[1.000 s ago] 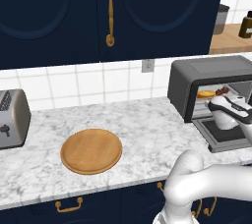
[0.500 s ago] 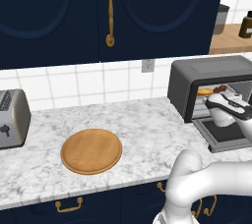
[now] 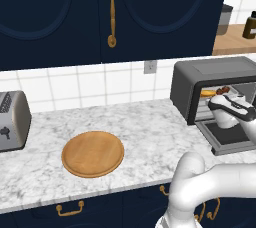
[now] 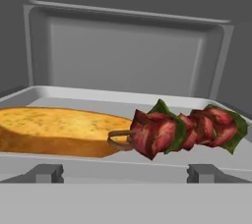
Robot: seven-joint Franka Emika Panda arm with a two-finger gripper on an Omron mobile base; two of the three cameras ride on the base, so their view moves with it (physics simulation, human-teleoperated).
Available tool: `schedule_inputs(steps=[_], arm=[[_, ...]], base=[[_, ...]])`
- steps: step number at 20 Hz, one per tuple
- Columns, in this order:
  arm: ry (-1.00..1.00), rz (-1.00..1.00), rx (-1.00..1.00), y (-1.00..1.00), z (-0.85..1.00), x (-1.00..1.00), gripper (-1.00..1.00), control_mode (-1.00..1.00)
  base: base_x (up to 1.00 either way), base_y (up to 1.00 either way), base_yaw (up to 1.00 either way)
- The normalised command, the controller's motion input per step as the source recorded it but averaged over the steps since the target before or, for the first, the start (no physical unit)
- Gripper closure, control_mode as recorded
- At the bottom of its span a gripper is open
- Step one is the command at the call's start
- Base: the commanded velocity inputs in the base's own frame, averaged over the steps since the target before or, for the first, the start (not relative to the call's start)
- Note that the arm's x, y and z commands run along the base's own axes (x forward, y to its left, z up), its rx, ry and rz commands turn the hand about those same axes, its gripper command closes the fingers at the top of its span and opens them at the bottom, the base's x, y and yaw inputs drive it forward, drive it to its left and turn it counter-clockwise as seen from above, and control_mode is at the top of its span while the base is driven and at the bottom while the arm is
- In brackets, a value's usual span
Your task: Pick up the kebab skewer and baguette bread, and place them inside the toaster oven. Close the toaster oven door and start by setting the timer.
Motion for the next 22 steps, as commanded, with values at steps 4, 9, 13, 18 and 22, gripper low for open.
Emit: schedule_inputs(steps=[4,9,13,18,22], arm=[[0.0,0.0,0.0,0.0,0.0,-0.37,-1.0,-1.0],[0.01,-0.01,0.0,-0.08,0.02,-0.47,-1.0,-1.0],[0.04,0.0,0.0,-0.15,0.03,-0.56,-1.0,-1.0],[0.08,0.0,0.0,-0.17,0.01,-0.53,-1.0,-1.0],[0.14,0.0,0.0,-0.21,0.0,-0.69,-1.0,-1.0]], base=[[0.0,0.0,0.0],[0.0,0.0,0.0],[0.0,0.0,0.0],[0.0,0.0,0.0],[0.0,0.0,0.0]])
